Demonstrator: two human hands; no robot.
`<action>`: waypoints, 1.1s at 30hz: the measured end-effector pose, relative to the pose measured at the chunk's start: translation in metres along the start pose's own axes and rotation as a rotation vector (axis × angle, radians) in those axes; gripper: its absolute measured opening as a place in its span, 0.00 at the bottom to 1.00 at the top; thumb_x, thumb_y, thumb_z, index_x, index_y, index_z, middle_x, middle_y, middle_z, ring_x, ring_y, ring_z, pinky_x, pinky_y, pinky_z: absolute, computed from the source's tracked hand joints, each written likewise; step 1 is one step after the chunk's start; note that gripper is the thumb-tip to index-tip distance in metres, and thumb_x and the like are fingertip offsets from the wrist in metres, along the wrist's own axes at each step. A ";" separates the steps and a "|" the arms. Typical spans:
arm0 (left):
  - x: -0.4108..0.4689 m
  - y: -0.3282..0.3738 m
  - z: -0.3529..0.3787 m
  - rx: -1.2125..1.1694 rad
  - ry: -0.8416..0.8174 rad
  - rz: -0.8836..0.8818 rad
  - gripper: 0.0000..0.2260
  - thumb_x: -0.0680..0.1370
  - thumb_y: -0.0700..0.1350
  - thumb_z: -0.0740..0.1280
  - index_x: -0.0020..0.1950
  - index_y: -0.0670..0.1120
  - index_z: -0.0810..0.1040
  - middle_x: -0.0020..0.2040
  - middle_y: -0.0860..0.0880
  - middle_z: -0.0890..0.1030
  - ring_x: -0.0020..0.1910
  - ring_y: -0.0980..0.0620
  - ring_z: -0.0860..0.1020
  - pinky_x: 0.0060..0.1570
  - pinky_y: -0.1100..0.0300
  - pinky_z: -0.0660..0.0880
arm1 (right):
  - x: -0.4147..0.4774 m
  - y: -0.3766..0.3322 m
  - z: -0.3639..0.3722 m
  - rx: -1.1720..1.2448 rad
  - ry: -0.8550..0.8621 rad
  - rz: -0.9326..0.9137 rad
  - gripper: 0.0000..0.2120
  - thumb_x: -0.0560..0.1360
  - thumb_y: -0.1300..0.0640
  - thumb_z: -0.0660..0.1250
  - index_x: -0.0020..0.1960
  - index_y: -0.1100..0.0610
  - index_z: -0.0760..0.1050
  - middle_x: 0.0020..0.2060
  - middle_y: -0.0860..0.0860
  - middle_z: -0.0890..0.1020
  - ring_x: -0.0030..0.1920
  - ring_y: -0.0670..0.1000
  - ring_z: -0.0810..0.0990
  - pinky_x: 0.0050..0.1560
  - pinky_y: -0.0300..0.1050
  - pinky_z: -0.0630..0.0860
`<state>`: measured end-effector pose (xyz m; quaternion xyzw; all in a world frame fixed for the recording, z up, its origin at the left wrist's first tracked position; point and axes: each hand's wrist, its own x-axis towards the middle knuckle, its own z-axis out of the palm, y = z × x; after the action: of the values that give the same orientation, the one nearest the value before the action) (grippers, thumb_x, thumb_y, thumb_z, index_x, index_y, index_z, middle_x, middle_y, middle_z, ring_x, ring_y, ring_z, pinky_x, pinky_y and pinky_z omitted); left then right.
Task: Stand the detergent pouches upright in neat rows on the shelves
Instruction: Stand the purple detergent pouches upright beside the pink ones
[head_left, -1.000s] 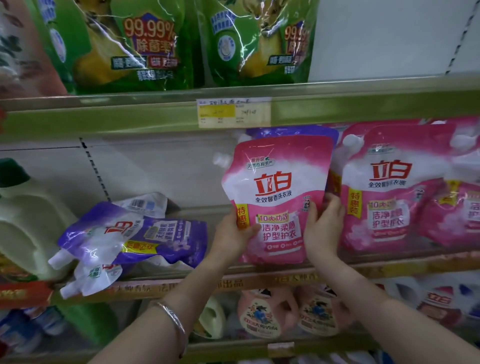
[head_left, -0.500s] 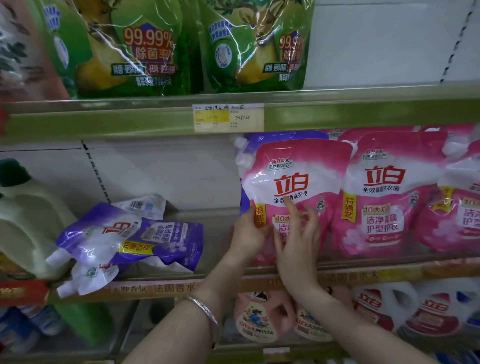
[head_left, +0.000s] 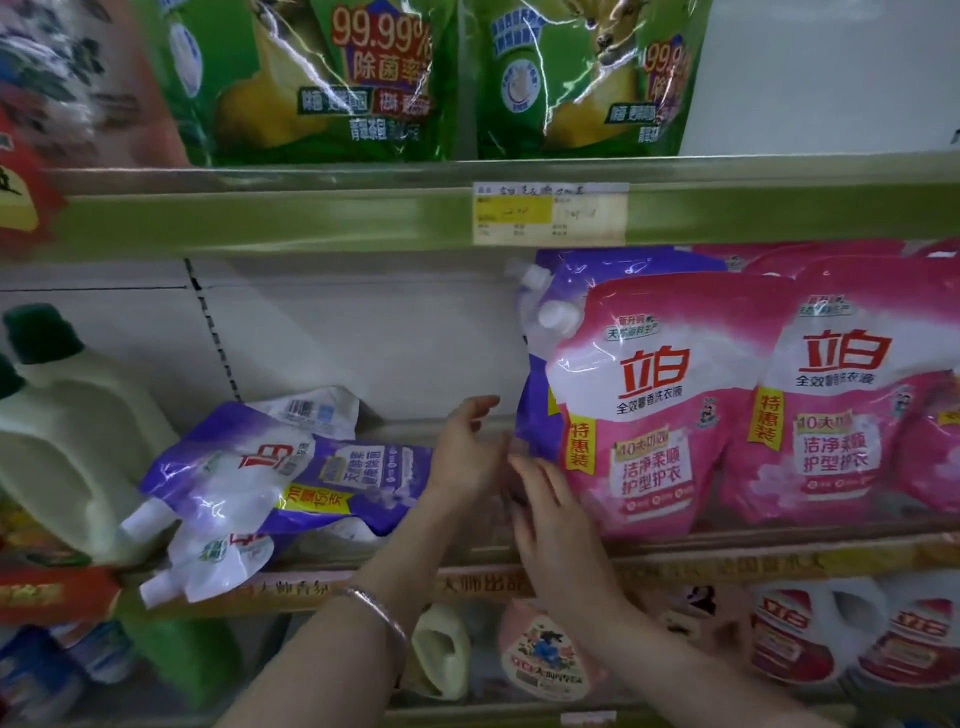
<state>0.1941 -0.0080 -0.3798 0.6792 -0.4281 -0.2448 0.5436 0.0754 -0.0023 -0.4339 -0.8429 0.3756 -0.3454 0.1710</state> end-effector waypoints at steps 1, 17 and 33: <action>0.011 -0.001 -0.004 -0.004 0.019 0.017 0.18 0.77 0.38 0.65 0.66 0.45 0.71 0.65 0.47 0.73 0.61 0.52 0.72 0.50 0.66 0.69 | 0.008 -0.005 0.008 0.014 0.021 0.056 0.25 0.79 0.57 0.60 0.73 0.47 0.57 0.71 0.44 0.64 0.70 0.44 0.64 0.67 0.45 0.70; 0.116 -0.013 0.024 0.061 -0.167 0.060 0.18 0.75 0.43 0.68 0.64 0.41 0.76 0.63 0.44 0.78 0.63 0.48 0.75 0.57 0.65 0.68 | 0.085 -0.027 0.059 -0.047 0.447 0.536 0.17 0.75 0.58 0.64 0.61 0.56 0.64 0.59 0.56 0.71 0.60 0.60 0.73 0.56 0.55 0.74; 0.139 -0.024 0.023 -0.028 -0.105 0.078 0.06 0.73 0.40 0.68 0.42 0.39 0.84 0.42 0.35 0.83 0.43 0.40 0.82 0.47 0.52 0.79 | 0.127 -0.029 0.042 -0.198 0.366 0.878 0.16 0.79 0.53 0.58 0.53 0.64 0.77 0.52 0.61 0.81 0.54 0.60 0.80 0.49 0.49 0.76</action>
<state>0.2542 -0.1371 -0.3909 0.6408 -0.4787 -0.2647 0.5387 0.1808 -0.0773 -0.3898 -0.5423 0.7508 -0.3459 0.1506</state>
